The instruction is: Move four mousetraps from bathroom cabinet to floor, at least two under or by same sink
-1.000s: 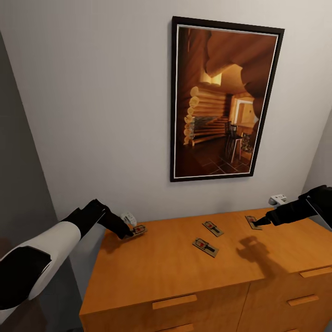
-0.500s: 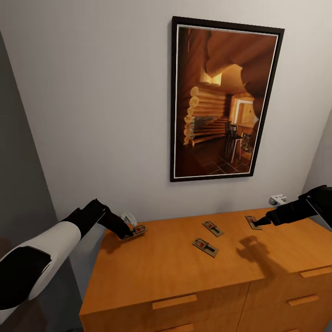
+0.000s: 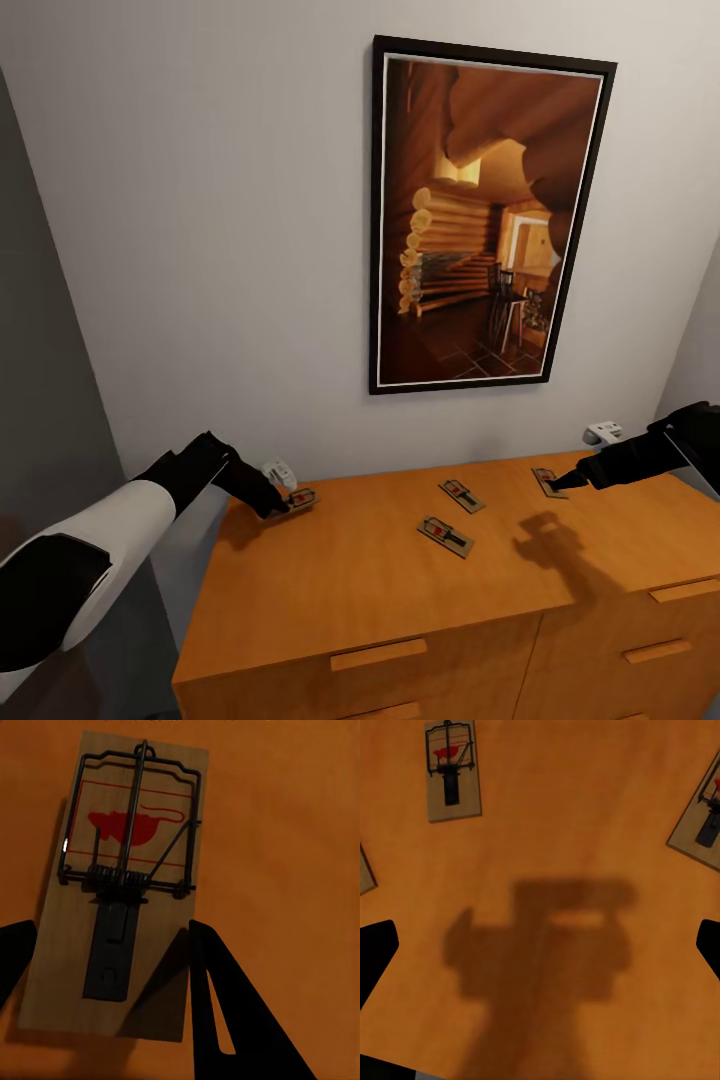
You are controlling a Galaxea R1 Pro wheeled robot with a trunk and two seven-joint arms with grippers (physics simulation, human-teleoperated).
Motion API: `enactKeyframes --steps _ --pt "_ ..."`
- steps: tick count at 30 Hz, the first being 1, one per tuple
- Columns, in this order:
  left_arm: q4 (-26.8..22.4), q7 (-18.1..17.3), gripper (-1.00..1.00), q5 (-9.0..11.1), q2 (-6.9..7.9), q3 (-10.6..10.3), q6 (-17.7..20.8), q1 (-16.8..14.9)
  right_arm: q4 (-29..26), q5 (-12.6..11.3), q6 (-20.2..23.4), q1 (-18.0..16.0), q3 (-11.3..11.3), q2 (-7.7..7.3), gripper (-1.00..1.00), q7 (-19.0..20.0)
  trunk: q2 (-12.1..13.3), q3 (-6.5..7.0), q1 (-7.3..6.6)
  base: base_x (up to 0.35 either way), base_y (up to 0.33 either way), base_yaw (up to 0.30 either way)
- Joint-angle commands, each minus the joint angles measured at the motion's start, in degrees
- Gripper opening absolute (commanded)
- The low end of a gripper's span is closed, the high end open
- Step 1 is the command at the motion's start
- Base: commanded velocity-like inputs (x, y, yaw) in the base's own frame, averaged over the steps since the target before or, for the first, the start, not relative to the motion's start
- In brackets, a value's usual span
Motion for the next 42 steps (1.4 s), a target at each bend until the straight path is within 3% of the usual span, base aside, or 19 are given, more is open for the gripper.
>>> enactKeyframes --steps 1,10,42 --pt "-0.15 -0.22 -1.0 -0.51 0.0 0.16 0.73 -0.01 -0.04 0.47 0.21 -0.08 0.1 -0.04 1.0 0.48 -0.05 -0.08 0.0 0.0 0.0 0.0" --pt "-0.59 -0.15 -1.0 -0.51 0.0 0.16 2.75 -0.05 -0.04 0.47 0.21 -0.08 0.08 0.01 1.0 0.48 -0.05 -0.08 0.0 0.0 0.0 0.0" --pt "-1.08 -0.15 -1.0 -0.51 0.0 0.16 2.93 -0.03 -0.04 0.47 0.21 -0.08 0.19 -0.03 1.0 0.48 -0.05 -0.08 0.0 0.0 0.0 0.064"
